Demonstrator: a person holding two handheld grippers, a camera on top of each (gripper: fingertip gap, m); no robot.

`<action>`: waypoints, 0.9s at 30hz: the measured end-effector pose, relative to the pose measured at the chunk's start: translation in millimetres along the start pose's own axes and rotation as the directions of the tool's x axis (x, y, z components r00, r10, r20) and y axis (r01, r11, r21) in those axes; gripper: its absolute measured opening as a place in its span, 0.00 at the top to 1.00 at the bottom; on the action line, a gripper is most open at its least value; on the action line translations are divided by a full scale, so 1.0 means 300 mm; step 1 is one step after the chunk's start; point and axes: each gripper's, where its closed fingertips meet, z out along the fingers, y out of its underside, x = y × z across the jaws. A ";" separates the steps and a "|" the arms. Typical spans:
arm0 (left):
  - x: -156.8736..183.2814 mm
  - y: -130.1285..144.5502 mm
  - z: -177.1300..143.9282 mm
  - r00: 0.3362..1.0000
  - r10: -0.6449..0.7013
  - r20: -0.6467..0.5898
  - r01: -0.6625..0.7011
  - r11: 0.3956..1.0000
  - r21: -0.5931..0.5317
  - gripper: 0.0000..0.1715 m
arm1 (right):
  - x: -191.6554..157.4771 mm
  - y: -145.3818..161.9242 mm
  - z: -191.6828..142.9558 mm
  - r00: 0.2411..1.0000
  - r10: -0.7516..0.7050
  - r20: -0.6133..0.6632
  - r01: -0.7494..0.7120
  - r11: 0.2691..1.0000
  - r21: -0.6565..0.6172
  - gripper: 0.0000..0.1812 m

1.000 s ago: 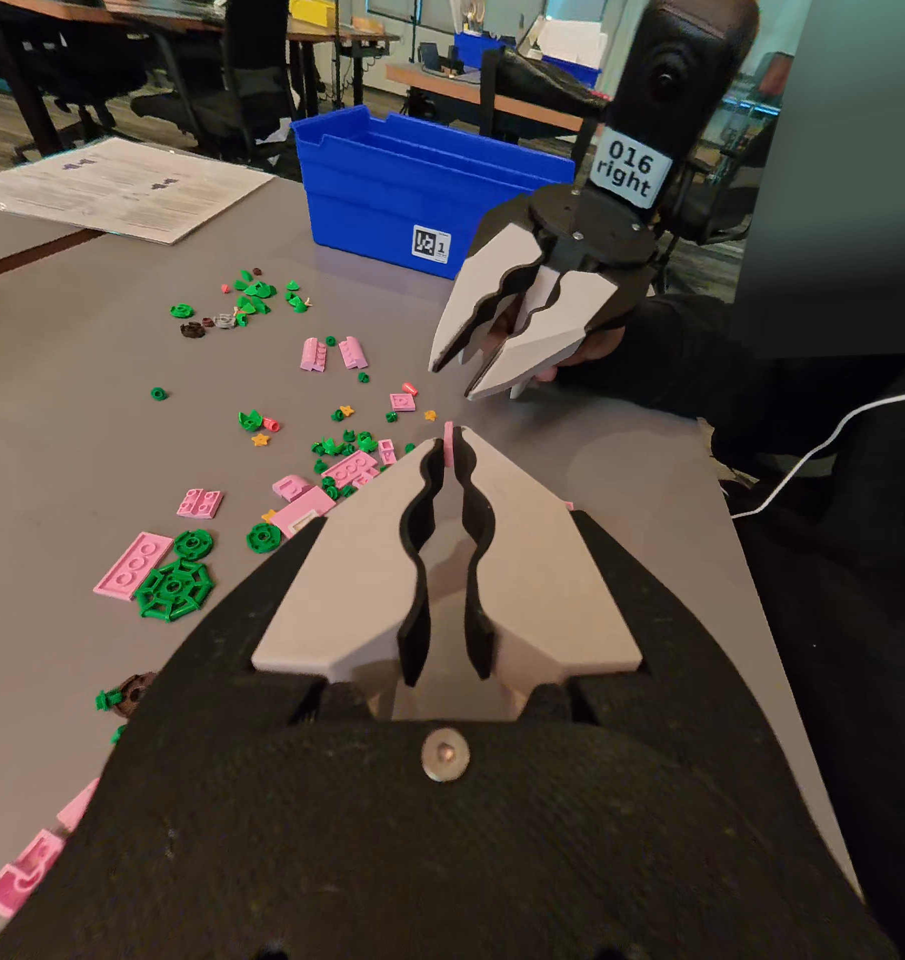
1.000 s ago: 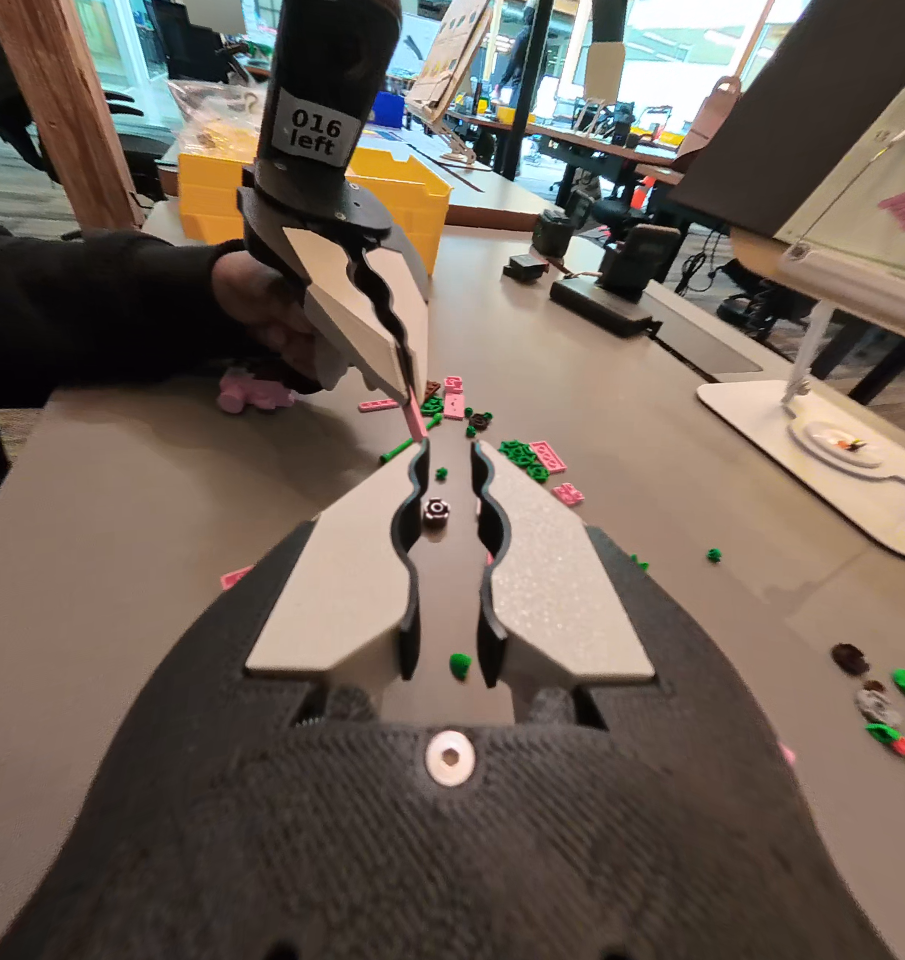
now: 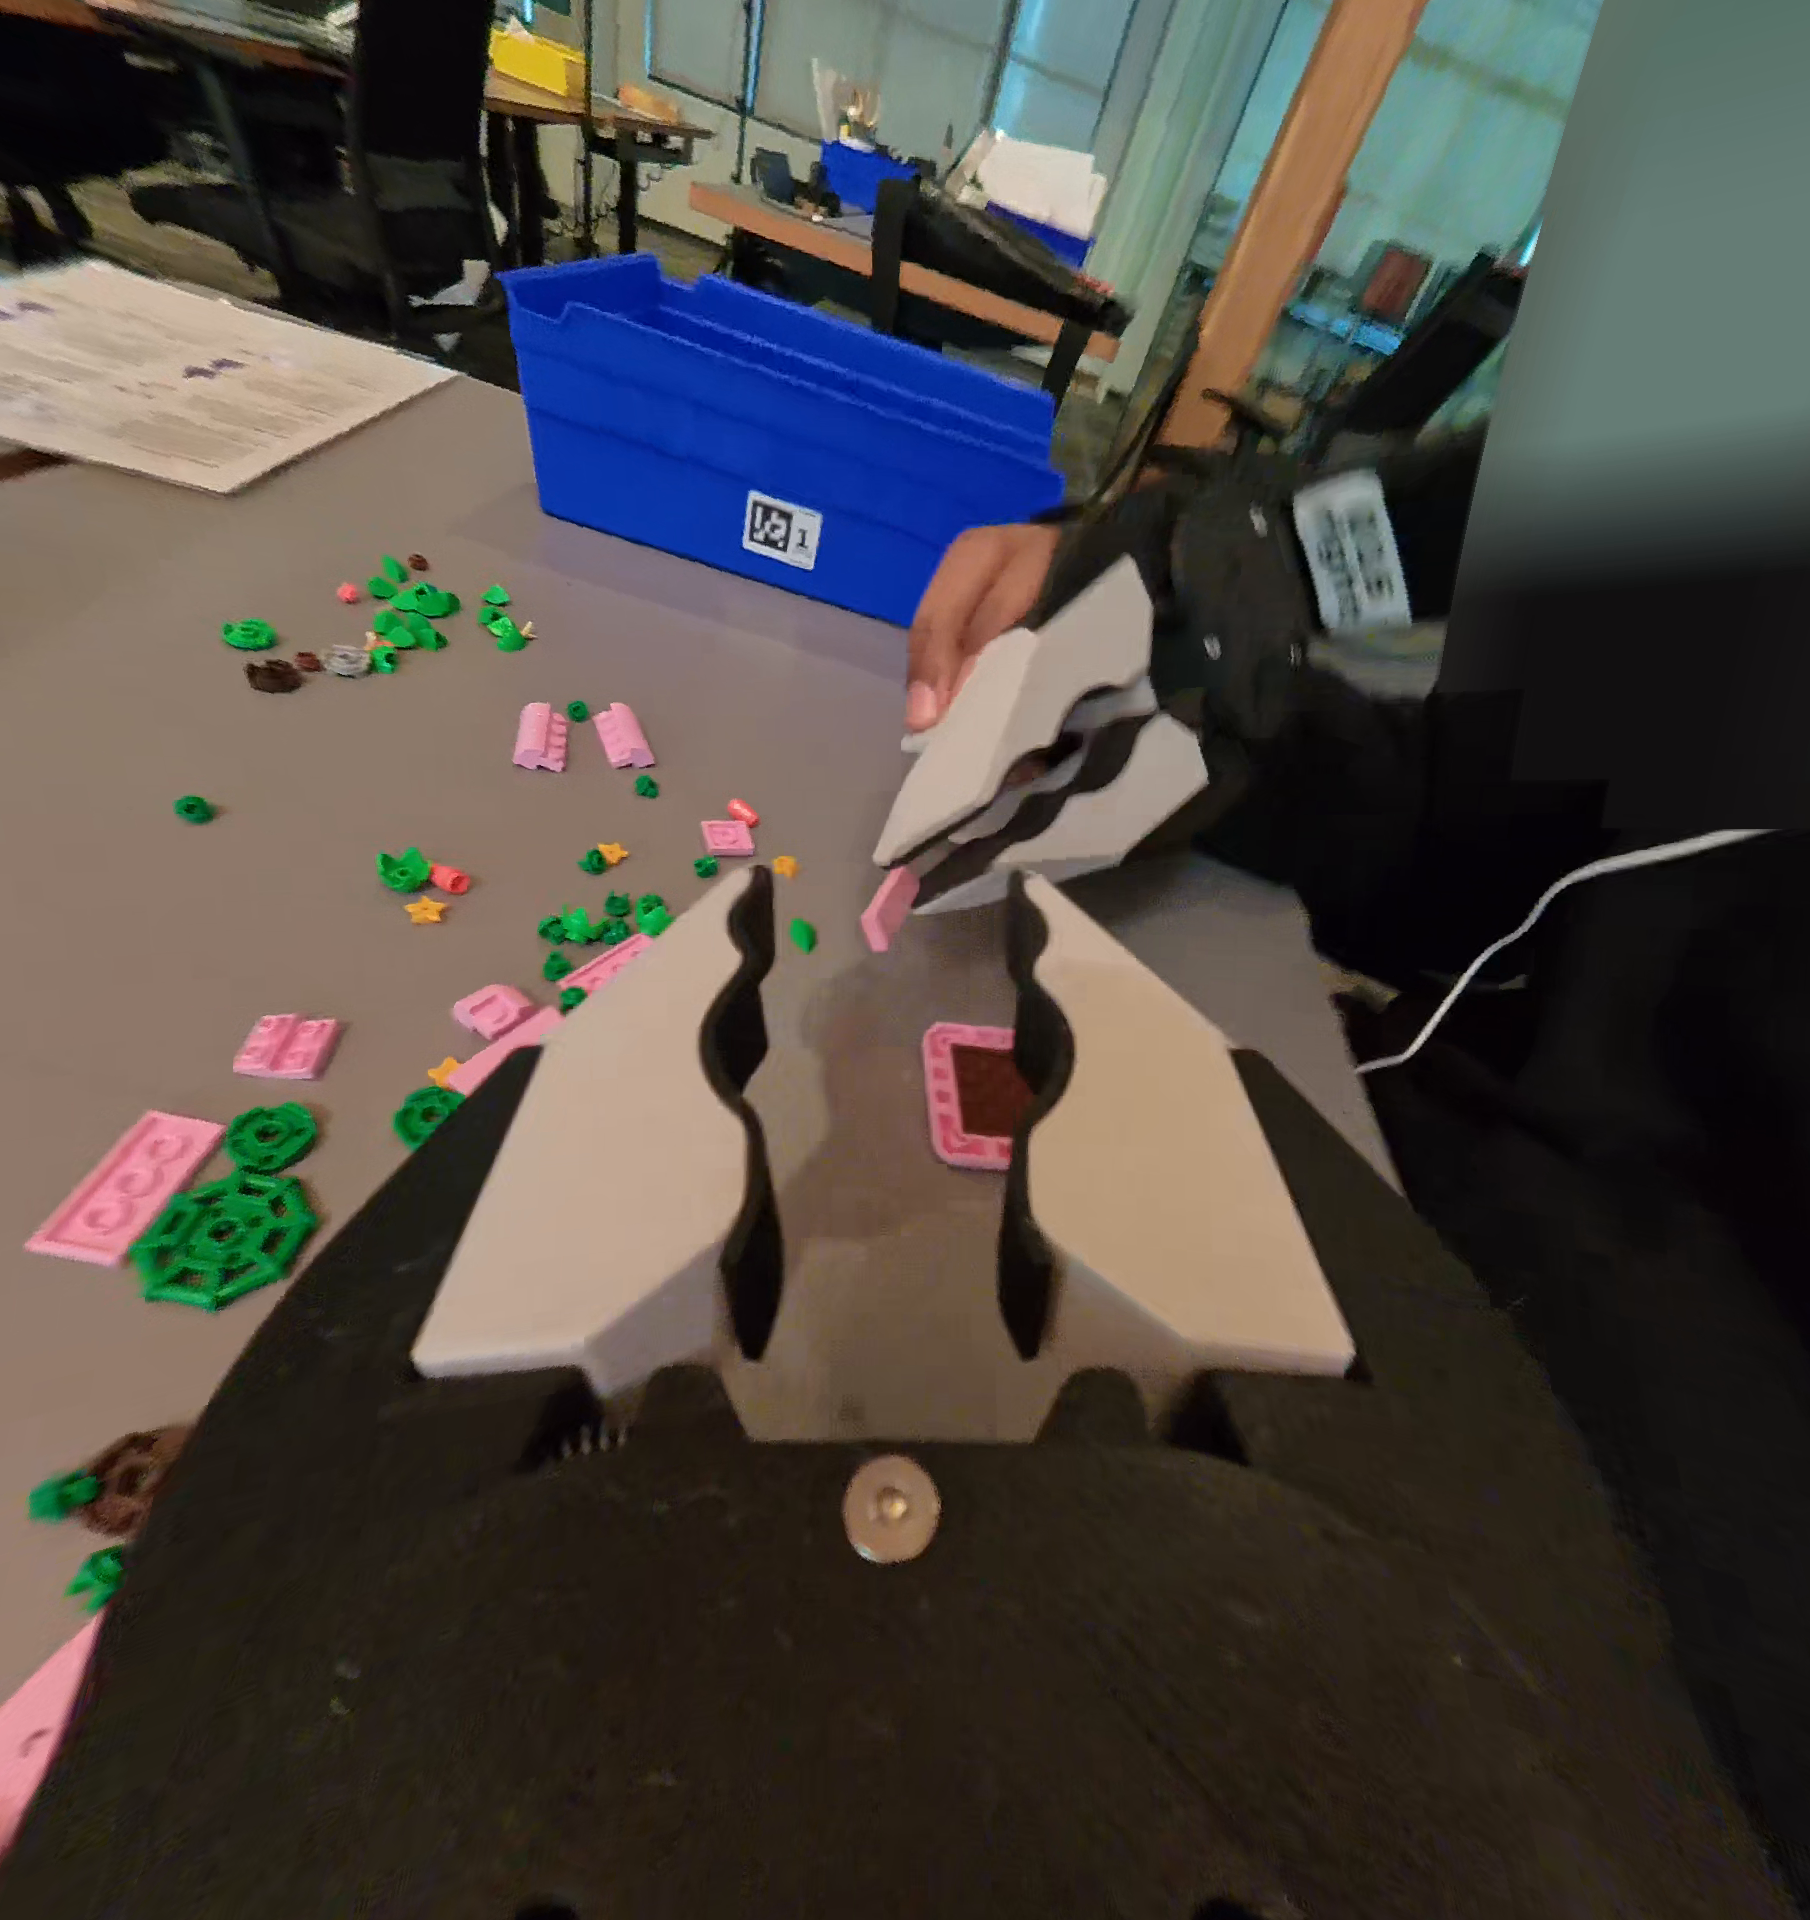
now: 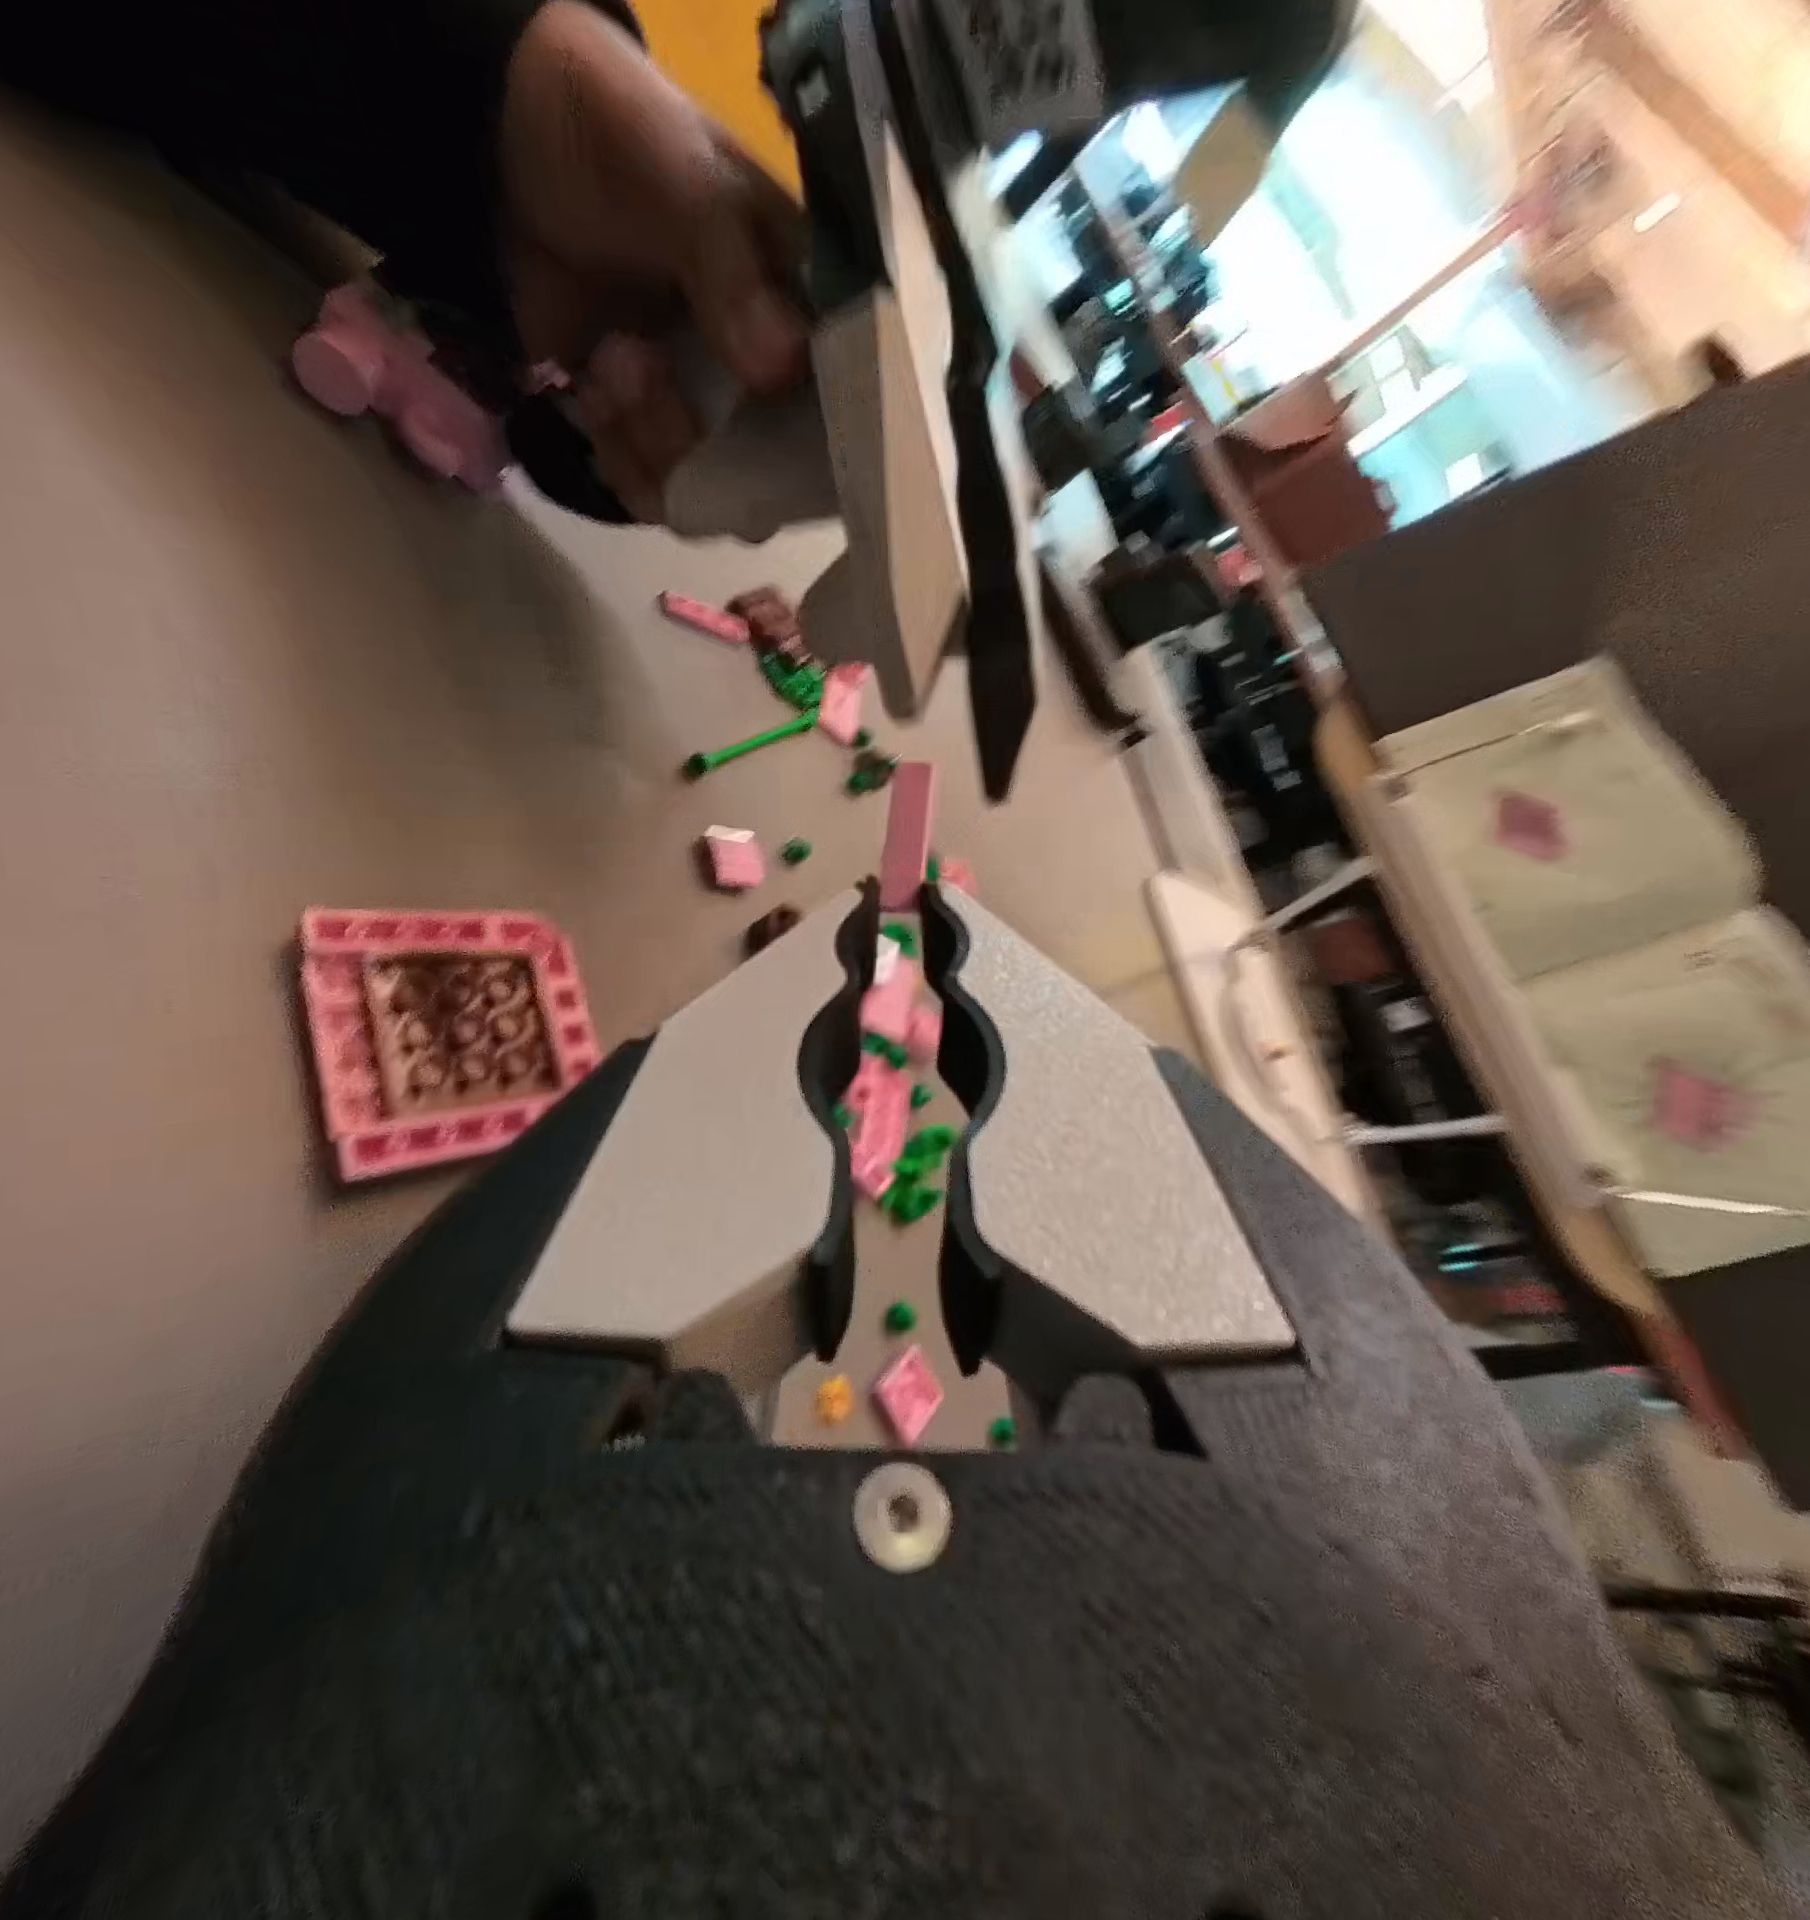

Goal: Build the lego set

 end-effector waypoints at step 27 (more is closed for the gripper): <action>0.101 0.275 0.090 0.927 0.347 -0.142 -0.374 0.835 -0.404 0.75 | -0.236 0.106 -0.053 0.780 0.361 0.511 -0.292 0.933 -0.212 0.94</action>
